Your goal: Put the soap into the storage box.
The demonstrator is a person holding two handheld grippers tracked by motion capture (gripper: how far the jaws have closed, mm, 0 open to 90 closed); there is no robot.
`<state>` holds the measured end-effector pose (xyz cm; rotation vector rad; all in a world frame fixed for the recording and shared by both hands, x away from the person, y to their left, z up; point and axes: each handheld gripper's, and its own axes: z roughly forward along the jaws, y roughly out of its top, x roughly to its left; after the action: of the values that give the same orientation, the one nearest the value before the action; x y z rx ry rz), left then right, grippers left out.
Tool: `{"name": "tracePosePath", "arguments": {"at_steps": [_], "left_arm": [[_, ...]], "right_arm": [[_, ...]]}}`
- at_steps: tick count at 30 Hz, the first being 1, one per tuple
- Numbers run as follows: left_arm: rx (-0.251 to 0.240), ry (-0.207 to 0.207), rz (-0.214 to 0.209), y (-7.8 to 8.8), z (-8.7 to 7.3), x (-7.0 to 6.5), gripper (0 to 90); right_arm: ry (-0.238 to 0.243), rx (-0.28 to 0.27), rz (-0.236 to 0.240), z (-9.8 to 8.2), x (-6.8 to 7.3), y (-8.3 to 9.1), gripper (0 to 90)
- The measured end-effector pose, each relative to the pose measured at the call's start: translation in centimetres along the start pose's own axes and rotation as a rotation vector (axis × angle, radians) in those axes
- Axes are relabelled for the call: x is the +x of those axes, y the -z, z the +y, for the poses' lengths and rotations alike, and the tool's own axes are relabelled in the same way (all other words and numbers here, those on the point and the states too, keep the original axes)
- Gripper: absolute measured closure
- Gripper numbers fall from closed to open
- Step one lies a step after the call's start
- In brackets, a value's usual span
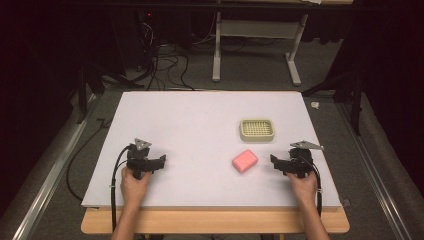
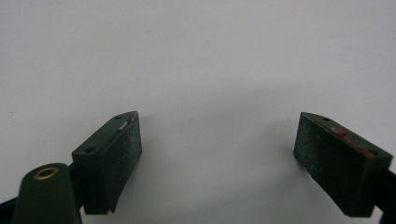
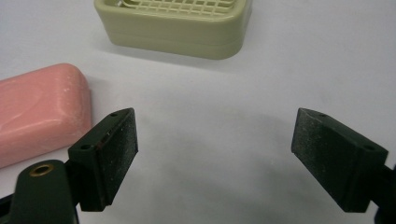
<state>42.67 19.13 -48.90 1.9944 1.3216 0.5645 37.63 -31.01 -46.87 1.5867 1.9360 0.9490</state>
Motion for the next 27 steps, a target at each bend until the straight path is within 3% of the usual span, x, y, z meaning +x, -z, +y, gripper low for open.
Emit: {"name": "tracePosePath", "arguments": {"at_steps": [15,27], "left_arm": [[0.0,0.0,0.0,0.0,0.0,0.0,15.4],[0.0,0.0,0.0,0.0,0.0,0.0,15.4]], "right_arm": [[0.011,-0.045,0.08,-0.2,1.2,1.6,14.9],[0.085,-0.064,0.143,-0.1,3.7,2.1,14.5]]}}
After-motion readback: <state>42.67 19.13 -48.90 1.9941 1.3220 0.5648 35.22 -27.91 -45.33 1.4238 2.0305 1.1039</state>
